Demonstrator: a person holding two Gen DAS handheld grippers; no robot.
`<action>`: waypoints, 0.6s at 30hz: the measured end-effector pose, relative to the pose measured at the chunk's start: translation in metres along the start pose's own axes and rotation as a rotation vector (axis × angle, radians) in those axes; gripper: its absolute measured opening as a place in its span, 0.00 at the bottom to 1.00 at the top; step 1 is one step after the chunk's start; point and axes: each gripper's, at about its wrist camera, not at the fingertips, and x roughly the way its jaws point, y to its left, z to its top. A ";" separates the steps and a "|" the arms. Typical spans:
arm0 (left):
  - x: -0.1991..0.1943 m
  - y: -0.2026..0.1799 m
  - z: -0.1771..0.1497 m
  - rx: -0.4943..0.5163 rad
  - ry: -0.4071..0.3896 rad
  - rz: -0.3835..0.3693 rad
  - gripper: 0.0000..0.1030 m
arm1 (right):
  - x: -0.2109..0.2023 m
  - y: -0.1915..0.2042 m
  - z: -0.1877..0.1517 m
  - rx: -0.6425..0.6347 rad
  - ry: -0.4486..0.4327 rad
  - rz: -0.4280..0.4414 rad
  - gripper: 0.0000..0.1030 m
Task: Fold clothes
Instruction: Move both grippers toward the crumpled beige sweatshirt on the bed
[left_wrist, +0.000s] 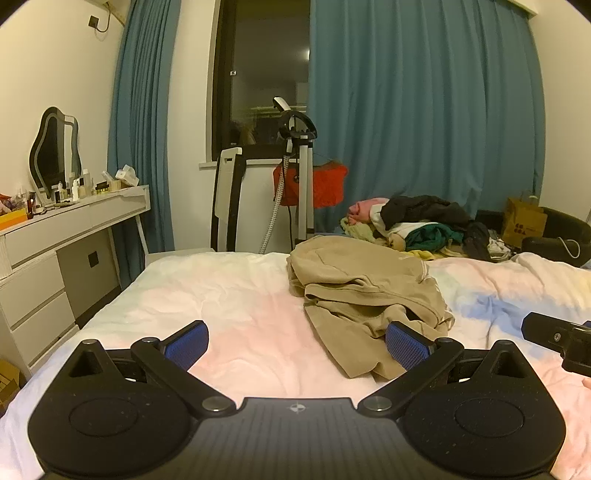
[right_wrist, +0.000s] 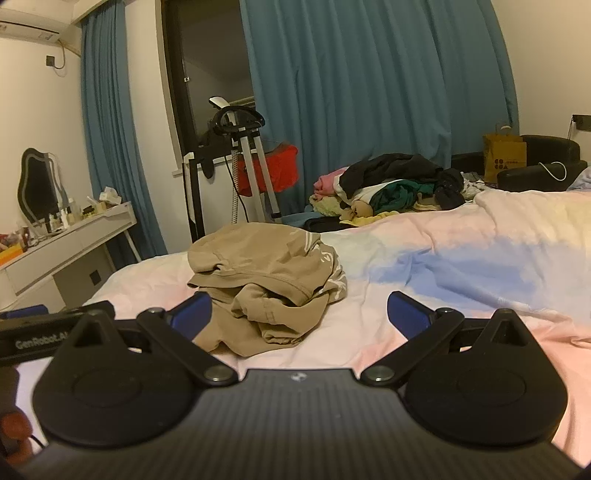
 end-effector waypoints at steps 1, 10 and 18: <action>-0.001 0.001 0.000 -0.001 -0.003 0.000 1.00 | 0.000 0.000 0.000 -0.001 -0.001 -0.002 1.00; -0.012 0.012 -0.001 -0.015 -0.032 0.004 1.00 | 0.000 -0.003 -0.002 -0.007 -0.008 -0.018 1.00; -0.022 0.017 -0.001 -0.006 -0.071 0.029 1.00 | -0.007 0.005 0.004 -0.018 -0.038 -0.060 1.00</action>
